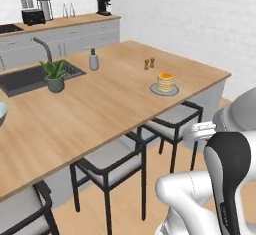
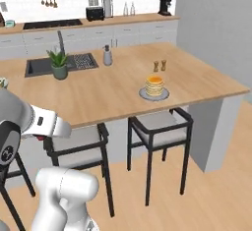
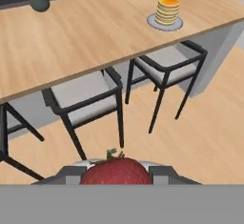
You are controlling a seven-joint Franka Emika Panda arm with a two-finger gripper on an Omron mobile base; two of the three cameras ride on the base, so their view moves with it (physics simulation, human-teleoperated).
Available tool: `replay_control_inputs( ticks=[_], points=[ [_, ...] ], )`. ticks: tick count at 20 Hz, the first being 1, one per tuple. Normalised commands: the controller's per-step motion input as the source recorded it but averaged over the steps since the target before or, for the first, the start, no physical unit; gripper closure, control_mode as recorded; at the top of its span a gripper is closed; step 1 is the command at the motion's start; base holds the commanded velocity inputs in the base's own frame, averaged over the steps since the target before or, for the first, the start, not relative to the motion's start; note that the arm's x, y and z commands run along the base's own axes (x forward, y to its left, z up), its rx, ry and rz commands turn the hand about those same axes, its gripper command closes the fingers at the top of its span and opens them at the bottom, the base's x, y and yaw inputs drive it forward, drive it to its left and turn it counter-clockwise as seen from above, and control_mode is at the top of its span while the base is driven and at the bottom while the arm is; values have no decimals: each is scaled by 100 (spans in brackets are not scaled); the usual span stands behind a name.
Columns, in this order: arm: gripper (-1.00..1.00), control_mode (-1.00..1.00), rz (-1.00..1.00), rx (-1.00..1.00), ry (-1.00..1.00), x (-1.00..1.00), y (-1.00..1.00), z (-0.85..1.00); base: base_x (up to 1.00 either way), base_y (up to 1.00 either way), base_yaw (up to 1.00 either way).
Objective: Take the strawberry from the fridge and place it on top of the pancake, located on the dining counter.
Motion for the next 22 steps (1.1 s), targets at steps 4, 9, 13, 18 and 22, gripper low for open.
replay_control_inputs(
  ticks=[4,9,13,18,22],
  points=[
    [100,100,0,0,0,0,0,0,49,-100,27],
    [100,100,0,0,0,0,0,0,56,-100,28],
    [100,100,0,0,0,0,0,0,58,-100,31],
    [100,100,0,0,0,0,0,0,74,-87,39],
    [100,100,0,0,0,0,0,0,82,-68,44]
  ],
)
